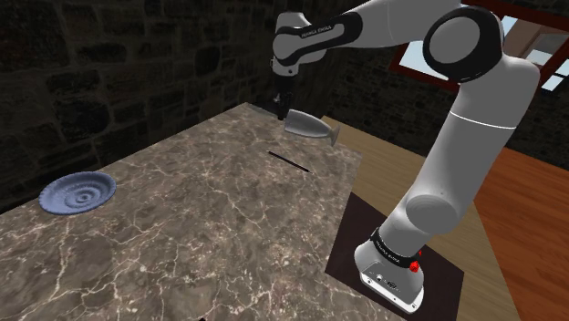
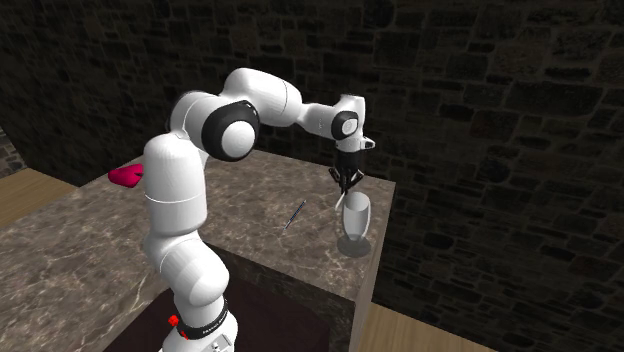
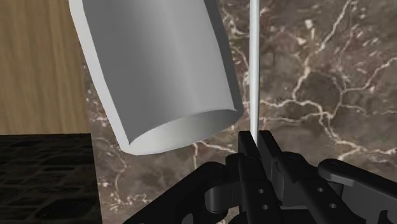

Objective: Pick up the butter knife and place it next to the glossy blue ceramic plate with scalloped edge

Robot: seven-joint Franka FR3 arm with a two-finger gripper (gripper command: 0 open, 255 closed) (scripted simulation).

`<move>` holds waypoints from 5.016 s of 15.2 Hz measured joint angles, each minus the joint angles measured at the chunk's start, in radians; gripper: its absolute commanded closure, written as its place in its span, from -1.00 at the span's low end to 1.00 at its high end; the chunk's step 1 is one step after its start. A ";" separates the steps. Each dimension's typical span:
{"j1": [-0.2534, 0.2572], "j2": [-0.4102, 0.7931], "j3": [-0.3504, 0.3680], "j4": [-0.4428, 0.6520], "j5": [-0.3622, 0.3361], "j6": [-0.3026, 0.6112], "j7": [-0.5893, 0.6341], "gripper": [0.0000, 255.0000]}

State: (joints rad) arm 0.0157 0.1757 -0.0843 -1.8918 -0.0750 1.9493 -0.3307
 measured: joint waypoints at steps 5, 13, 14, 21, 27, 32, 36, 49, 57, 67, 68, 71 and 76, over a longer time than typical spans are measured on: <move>0.000 -0.027 0.000 0.038 -0.001 -0.064 -0.004 1.00; 0.052 -0.077 0.040 0.021 0.004 -0.104 0.082 1.00; 0.062 -0.084 0.049 0.014 0.005 -0.105 0.101 1.00; 0.149 -0.135 0.127 -0.047 0.022 -0.106 0.260 1.00; 0.222 -0.126 0.195 -0.037 0.038 -0.112 0.396 1.00; 0.281 -0.104 0.249 -0.008 0.048 -0.122 0.506 1.00; 0.332 -0.062 0.292 0.047 0.050 -0.137 0.599 1.00; 0.450 0.083 0.366 0.182 0.029 -0.133 0.794 1.00; 0.451 0.117 0.362 0.120 0.018 -0.038 0.798 1.00; 0.452 0.142 0.360 0.082 0.010 0.024 0.802 1.00; 0.452 0.142 0.360 0.082 0.010 0.024 0.802 -1.00; 0.452 0.142 0.360 0.082 0.010 0.024 0.802 -1.00; 0.451 0.134 0.360 0.113 0.013 -0.014 0.798 -1.00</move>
State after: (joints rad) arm 0.4667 0.3098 0.2757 -1.7786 -0.0619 1.9353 0.4676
